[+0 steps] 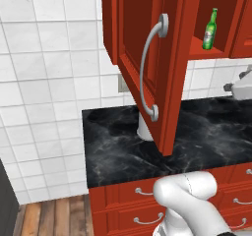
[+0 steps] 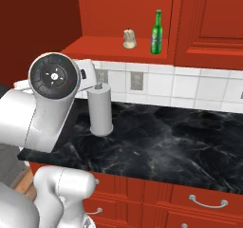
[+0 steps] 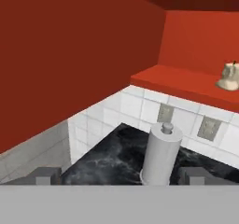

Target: Get the candle and the beer from the cabinet and move them to the dining counter.

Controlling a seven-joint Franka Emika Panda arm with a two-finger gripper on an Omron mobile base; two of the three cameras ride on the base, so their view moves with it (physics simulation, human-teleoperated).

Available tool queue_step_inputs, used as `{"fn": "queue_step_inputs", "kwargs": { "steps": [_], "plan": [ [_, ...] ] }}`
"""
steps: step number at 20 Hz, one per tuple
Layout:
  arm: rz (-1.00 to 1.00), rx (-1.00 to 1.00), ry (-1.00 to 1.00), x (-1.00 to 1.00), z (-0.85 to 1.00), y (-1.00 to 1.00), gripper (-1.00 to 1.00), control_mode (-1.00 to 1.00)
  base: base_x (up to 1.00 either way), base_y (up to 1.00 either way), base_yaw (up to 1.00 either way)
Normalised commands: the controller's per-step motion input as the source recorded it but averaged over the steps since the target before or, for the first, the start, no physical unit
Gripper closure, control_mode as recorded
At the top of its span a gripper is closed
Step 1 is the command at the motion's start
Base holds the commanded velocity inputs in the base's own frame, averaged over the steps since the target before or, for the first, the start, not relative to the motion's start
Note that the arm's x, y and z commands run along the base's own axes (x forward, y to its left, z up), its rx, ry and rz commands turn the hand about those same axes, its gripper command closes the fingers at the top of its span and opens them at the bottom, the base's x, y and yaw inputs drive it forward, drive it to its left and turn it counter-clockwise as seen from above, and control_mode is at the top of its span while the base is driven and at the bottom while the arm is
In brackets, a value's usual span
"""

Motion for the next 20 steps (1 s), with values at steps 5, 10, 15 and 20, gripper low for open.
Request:
{"fn": "queue_step_inputs", "kwargs": {
  "steps": [5,10,15,20],
  "plan": [
    [-0.09,-0.01,-0.17,0.25,0.33,0.00,-1.00,-1.00,0.00,0.00,0.00],
    [-0.09,0.00,-0.03,0.56,0.23,-0.01,-1.00,-1.00,0.00,0.00,0.00],
    [-0.09,0.00,0.00,0.52,0.08,-0.11,-1.00,-1.00,0.00,0.00,0.00],
    [-0.02,0.01,0.02,0.35,0.00,-0.30,-1.00,-1.00,0.00,0.00,0.00]
  ]
}}
